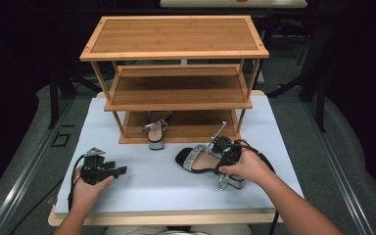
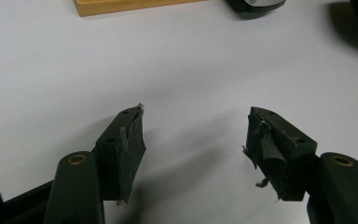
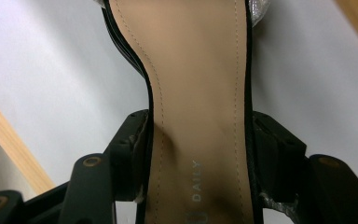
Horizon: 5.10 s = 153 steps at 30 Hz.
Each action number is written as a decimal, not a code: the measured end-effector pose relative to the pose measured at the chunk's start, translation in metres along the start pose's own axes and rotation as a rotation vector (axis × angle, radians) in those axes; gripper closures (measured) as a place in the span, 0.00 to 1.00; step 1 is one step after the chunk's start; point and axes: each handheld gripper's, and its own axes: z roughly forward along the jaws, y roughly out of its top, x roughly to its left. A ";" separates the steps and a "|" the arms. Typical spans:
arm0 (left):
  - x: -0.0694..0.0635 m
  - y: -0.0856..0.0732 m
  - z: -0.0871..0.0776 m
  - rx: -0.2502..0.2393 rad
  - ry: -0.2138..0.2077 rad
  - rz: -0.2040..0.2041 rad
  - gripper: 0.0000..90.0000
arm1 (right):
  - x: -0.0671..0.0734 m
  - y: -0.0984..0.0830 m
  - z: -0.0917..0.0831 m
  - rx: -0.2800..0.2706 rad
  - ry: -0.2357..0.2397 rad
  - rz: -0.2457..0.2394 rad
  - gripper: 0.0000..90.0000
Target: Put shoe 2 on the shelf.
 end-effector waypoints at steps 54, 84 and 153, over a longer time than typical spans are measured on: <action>0.000 -0.001 0.003 0.002 -0.017 -0.008 0.41 | -0.004 0.004 -0.046 -0.254 -0.093 0.165 0.45; 0.001 -0.001 0.003 -0.003 -0.023 -0.020 0.41 | 0.007 -0.065 0.008 -0.275 -0.044 0.152 0.36; -0.001 0.000 0.006 -0.005 -0.017 -0.003 0.40 | 0.006 0.063 0.065 -0.417 -0.129 0.261 0.36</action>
